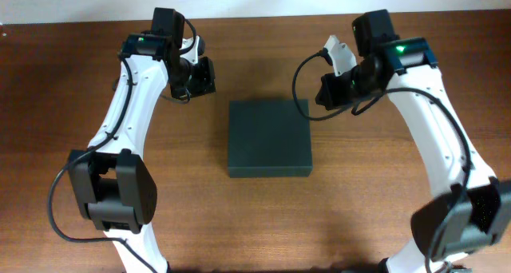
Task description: Pack container
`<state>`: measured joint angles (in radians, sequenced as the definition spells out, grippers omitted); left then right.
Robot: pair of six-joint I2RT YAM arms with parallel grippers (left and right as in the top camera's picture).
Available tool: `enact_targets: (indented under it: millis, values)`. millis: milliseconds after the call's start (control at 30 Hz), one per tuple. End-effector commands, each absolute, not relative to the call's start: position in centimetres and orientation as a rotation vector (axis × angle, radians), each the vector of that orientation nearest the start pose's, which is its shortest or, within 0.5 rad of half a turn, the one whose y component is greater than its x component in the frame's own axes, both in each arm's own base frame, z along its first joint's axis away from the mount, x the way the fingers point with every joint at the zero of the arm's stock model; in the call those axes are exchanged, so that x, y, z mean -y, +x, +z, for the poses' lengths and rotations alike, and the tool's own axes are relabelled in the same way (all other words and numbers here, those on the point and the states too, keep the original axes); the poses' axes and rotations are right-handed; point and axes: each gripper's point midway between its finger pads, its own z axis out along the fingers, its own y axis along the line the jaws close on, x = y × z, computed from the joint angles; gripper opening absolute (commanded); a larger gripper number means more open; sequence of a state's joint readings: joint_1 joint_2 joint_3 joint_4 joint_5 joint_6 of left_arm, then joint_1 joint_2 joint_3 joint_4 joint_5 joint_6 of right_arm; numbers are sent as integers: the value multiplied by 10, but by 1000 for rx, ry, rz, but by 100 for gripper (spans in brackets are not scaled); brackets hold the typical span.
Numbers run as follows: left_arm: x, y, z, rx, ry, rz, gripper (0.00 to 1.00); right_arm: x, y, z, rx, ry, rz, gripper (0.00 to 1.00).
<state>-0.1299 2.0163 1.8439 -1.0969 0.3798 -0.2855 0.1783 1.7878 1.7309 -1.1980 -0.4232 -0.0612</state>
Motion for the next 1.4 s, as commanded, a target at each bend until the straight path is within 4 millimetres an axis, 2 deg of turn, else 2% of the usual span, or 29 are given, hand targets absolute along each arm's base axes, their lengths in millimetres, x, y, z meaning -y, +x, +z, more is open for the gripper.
enact_targets:
  millis: [0, 33, 67, 100, 133, 333, 467, 567, 733, 933, 1100, 1200, 1367]
  values:
    - [121, 443, 170, -2802, -96, -608, 11, -138, 372, 233, -2659, -462, 580, 7]
    - [121, 442, 170, -2805, -97, -608, 22, -137, 370, 237, -2648, -462, 579, 36]
    - [120, 441, 170, -2810, -99, -608, 47, -137, 370, 239, -2642, -458, 579, 96]
    - [120, 438, 171, -2818, -102, -608, 80, -137, 369, 242, -2636, -460, 578, 99]
    - [120, 436, 170, -2829, -105, -607, 99, -137, 367, 242, -2641, -458, 579, 99]
    - [120, 414, 166, -2920, -130, -630, 99, -138, 359, 241, -2680, -405, 616, 99]
    - [120, 407, 173, -2924, -92, -627, 99, -136, 354, 249, -2642, -492, 593, 99]
    - [119, 402, 192, -2879, -41, -623, 99, -134, 340, 257, -2623, -572, 575, 99]
    - [108, 382, 248, -2748, 20, -549, 99, -128, 305, 279, -2574, -697, 544, 99]
    - [85, 324, 310, -2634, 13, -423, 99, -119, 259, 325, -2414, -765, 488, 99]
    - [80, 277, 343, -2527, 40, -429, 99, -110, 214, 352, -2274, -778, 439, 99]
    - [74, 251, 348, -2485, 37, -416, 99, -104, 186, 349, -2230, -782, 421, 99]
    - [67, 206, 332, -2446, 18, -421, 99, -98, 136, 324, -2182, -786, 432, 99]
